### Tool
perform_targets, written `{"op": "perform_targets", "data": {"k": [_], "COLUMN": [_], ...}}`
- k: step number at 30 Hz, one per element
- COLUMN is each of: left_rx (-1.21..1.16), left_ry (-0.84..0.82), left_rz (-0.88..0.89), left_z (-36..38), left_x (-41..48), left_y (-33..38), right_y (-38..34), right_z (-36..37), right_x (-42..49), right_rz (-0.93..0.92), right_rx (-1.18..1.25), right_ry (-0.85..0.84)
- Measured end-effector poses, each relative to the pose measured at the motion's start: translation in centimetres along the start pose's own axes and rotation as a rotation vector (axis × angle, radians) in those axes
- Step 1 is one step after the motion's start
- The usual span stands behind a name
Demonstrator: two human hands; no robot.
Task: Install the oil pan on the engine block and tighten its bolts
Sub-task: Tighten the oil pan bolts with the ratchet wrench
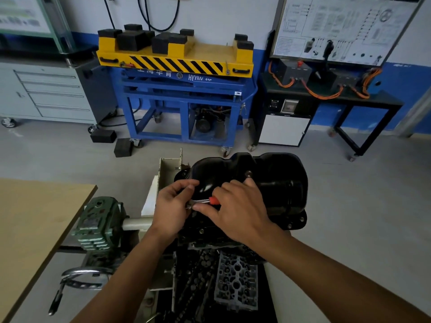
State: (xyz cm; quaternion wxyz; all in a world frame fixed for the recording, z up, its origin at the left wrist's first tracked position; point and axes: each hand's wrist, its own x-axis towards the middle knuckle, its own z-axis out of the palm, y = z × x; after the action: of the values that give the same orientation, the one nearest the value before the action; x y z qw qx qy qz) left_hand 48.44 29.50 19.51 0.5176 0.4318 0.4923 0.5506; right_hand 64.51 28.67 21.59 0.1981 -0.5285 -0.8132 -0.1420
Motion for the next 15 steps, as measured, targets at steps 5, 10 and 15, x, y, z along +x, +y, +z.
{"op": "perform_targets", "data": {"k": [5,10,15], "left_rx": [-0.030,-0.008,-0.043], "left_ry": [-0.024,0.081,-0.056], "left_rz": [-0.028,-0.029,0.006], "left_z": [-0.2,0.2,0.2], "left_x": [0.0,-0.2,-1.3], "left_y": [0.4,0.3,1.1], "right_y": [-1.2,-1.3,0.4], "right_z": [-0.8,-0.8,-0.8], "right_x": [-0.6,-0.6,0.2], "right_rz": [0.072,0.100,0.005], "right_rx": [-0.001,0.053,0.169], "right_ry": [-0.027,-0.039,-0.107]}}
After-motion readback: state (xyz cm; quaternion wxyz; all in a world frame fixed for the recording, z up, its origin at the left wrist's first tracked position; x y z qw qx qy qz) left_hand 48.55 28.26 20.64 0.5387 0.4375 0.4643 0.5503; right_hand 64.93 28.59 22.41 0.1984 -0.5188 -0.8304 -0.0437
